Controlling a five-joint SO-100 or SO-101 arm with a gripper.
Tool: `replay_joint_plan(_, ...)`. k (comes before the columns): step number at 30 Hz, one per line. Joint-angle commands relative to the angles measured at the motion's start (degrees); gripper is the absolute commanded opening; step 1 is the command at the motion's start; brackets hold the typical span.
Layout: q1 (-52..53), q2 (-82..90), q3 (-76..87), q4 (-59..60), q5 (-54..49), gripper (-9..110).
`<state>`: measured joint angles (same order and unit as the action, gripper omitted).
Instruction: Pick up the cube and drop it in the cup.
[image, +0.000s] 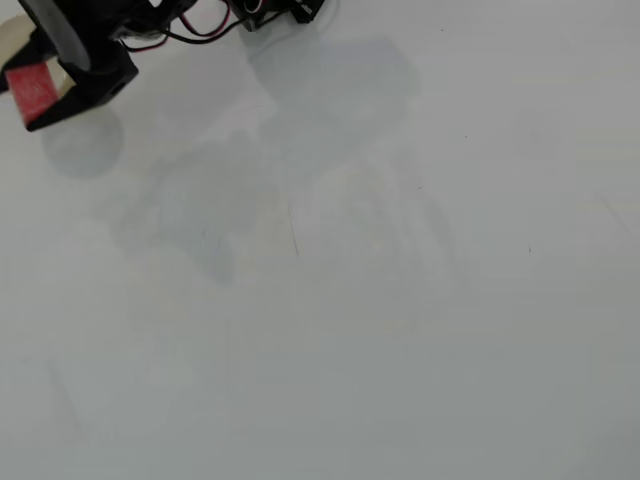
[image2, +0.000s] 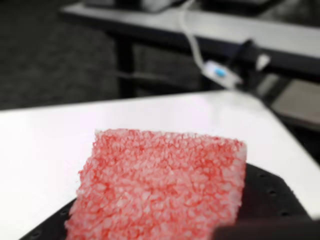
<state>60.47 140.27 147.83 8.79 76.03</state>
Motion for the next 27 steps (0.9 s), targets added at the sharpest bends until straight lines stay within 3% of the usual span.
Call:
replay_joint_plan(1, 2.2, 0.0, -13.45, 2.11, -0.53, 11)
replay_joint_plan(27, 11.6, -8.96, -26.02, 24.52, -0.97, 10)
